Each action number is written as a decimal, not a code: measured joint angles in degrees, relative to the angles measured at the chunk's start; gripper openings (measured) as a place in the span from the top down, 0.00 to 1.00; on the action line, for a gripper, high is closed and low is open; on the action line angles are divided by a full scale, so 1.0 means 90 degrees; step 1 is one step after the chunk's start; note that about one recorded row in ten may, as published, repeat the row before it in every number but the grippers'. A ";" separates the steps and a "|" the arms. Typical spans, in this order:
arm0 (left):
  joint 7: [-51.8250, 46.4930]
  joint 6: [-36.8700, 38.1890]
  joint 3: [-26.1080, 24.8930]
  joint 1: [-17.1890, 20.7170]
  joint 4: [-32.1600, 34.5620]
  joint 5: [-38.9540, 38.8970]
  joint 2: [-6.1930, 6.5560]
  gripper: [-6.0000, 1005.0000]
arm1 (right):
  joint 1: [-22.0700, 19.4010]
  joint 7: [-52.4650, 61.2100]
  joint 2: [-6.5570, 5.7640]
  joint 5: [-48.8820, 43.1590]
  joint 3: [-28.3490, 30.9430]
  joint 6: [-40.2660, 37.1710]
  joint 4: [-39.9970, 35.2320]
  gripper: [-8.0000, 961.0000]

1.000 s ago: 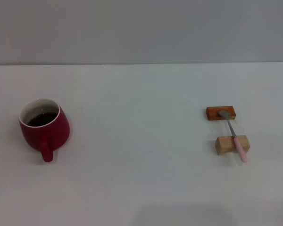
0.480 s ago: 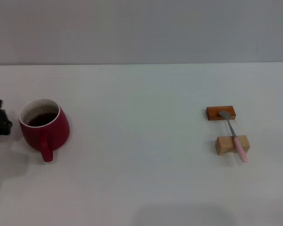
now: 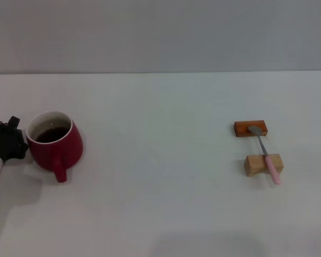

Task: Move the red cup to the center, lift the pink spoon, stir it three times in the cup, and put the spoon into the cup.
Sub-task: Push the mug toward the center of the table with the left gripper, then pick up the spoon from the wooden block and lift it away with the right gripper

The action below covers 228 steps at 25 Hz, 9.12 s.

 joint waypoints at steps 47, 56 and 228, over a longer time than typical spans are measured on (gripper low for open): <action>0.0072 -0.0032 0.1438 -0.0790 -0.0061 -0.0062 -0.0009 0.95 | 0.0019 0.0000 -0.0048 0.0000 0.0056 0.0012 -0.0003 0.40; 0.0568 -0.0556 0.1489 -0.1077 0.0057 -0.0023 -0.0006 0.94 | 0.0006 0.0000 -0.0047 0.0000 0.0058 0.0003 0.0000 0.40; -0.1977 -0.0246 -0.3169 -0.0390 -0.0573 -0.0157 -0.0006 0.17 | -0.2216 -0.3162 -0.0540 -0.0097 -0.3651 0.3848 0.6045 0.40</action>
